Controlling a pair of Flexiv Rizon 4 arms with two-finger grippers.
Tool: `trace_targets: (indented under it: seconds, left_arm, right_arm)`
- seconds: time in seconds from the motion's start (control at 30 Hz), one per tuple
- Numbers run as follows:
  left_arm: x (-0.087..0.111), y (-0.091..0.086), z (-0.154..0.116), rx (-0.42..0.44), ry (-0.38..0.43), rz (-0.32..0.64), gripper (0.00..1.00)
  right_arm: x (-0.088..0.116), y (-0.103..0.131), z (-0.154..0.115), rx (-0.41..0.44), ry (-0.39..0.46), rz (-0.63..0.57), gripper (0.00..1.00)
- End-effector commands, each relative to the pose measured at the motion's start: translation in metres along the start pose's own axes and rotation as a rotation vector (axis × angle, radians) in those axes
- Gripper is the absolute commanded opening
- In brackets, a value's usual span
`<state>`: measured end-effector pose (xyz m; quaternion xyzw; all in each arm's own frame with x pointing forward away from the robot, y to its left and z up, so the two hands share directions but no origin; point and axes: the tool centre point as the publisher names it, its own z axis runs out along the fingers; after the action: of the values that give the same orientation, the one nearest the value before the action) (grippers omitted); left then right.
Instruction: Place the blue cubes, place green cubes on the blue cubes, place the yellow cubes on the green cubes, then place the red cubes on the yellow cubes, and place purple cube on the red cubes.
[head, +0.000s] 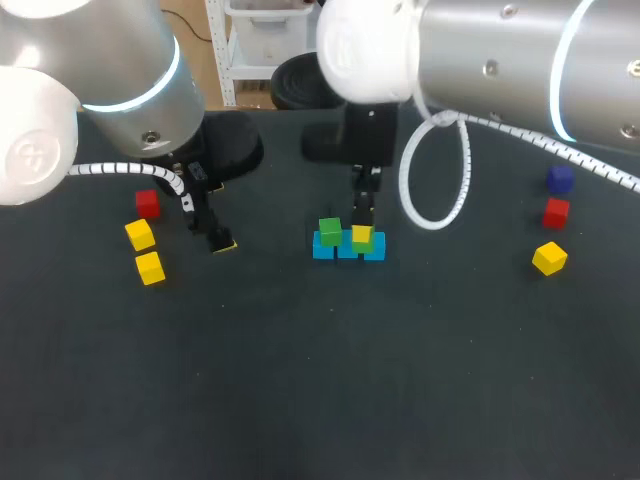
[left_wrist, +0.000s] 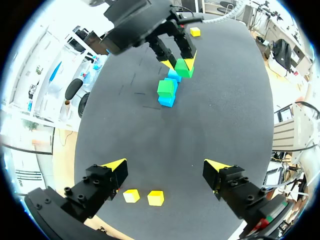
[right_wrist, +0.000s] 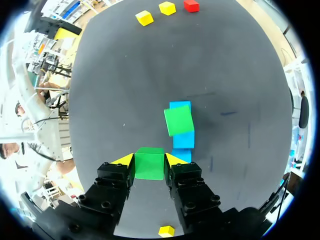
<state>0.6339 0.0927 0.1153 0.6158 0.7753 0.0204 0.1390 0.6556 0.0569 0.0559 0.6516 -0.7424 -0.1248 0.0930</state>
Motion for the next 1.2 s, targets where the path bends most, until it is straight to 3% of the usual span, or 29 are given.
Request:
trace_targets:
  seconds: [0.03,0.3,0.73,1.2]
  left_arm:
    - [0.000,0.000,0.000,0.000,0.000,0.001,1.00]
    - [0.000,0.000,0.000,0.000,0.000,0.001,1.00]
    - [0.000,0.000,0.000,0.000,0.000,0.001,1.00]
    - [0.000,0.000,0.000,0.000,0.000,0.001,1.00]
  right_arm:
    - [0.006,0.010,0.000,0.276,-0.014,0.024,0.00]
    - [0.018,0.008,0.001,0.334,-0.003,0.073,0.00]
    - [0.012,-0.017,0.004,0.437,-0.017,-0.029,0.00]
    - [0.015,-0.024,0.010,0.414,-0.102,-0.067,0.00]
